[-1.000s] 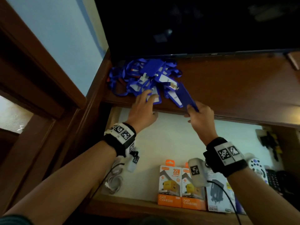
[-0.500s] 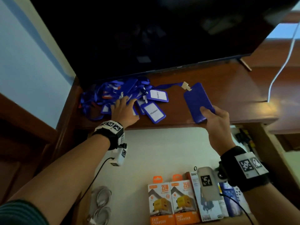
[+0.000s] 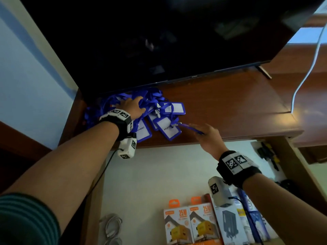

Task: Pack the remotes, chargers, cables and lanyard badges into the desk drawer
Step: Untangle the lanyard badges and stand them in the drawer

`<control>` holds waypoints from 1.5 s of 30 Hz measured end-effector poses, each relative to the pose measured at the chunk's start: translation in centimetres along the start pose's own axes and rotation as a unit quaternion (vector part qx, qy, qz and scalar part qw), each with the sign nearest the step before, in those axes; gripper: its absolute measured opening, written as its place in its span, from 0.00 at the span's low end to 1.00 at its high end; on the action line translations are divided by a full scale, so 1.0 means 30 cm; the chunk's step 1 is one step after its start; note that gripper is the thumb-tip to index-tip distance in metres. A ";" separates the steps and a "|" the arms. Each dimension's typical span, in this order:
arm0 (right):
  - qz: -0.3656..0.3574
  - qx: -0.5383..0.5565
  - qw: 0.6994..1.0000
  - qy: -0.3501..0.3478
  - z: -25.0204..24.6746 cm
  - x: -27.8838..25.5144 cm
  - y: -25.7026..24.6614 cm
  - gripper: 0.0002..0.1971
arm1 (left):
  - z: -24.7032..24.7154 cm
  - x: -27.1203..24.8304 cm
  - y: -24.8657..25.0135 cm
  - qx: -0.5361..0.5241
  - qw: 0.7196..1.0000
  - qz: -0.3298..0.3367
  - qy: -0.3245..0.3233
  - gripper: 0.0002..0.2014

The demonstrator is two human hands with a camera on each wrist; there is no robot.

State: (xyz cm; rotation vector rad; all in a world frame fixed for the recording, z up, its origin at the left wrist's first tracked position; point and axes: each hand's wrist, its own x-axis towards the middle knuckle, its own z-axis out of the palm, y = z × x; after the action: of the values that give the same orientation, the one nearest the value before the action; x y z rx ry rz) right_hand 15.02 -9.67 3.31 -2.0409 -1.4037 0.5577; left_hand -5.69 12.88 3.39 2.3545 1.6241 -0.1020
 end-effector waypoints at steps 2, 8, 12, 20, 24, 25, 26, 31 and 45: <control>-0.031 -0.034 0.999 -0.015 0.020 0.018 0.025 0.21 | 0.001 0.008 -0.004 0.005 1.000 0.001 0.027 0.25; -0.073 -0.153 0.986 -0.010 0.068 0.067 0.134 0.21 | -0.021 0.000 -0.042 -0.007 0.992 0.025 0.124 0.15; -0.021 -0.201 0.975 -0.091 0.073 0.088 0.142 0.24 | -0.063 -0.032 -0.067 0.013 0.988 -0.005 0.153 0.15; 0.051 -0.248 0.952 -0.175 0.035 0.060 0.045 0.40 | -0.163 -0.114 -0.076 -0.011 0.973 -0.012 0.230 0.14; 0.025 -0.209 0.973 -0.090 0.012 0.038 -0.008 0.37 | -0.269 -0.185 -0.032 -0.039 0.959 0.011 0.281 0.13; 0.016 -0.189 0.979 -0.074 0.004 0.028 -0.029 0.35 | -0.303 -0.204 -0.021 -0.056 0.953 0.013 0.298 0.13; 0.010 -0.163 0.985 -0.063 -0.001 0.022 -0.049 0.33 | -0.339 -0.221 -0.010 -0.077 0.946 0.013 0.314 0.14; -0.023 -0.043 0.998 -0.045 -0.043 -0.016 -0.162 0.28 | -0.539 -0.323 0.049 -0.185 0.892 0.022 0.412 0.14; -0.206 0.183 0.961 -0.031 -0.171 -0.077 -0.564 0.38 | -0.767 -0.783 0.382 -0.570 0.734 0.114 0.351 0.09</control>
State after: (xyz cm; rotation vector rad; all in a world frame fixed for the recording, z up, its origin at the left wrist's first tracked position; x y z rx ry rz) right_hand 5.85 -8.52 18.57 -1.4029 -1.5716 0.6450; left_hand -5.96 -6.04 32.61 1.5239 0.9953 1.5262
